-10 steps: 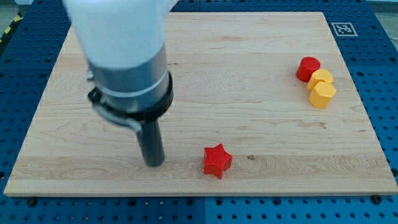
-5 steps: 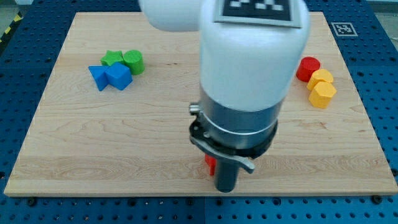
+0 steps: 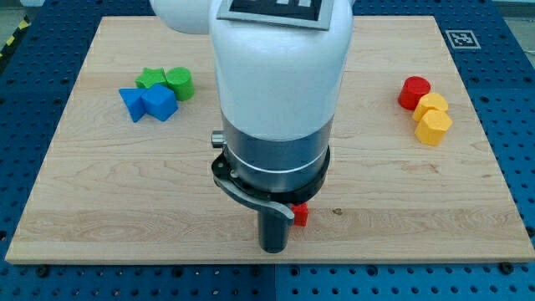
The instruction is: Slide the red star closer to the red circle
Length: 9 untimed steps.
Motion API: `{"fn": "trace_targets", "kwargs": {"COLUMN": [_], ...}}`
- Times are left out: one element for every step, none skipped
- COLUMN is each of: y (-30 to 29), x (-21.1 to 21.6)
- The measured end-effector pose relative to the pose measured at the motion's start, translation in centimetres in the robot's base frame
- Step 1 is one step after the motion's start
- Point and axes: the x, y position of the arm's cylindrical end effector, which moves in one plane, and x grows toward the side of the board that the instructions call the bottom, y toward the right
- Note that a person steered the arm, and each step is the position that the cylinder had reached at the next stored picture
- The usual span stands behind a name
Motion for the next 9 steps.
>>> {"fn": "trace_targets", "kwargs": {"y": [-0.3, -0.1, 1.2, 1.5, 1.5, 3.2, 5.4, 8.1, 10.2], "x": [-1.4, -2.5, -2.5, -3.0, -4.3, -4.5, -4.5, -4.5, -4.5]}}
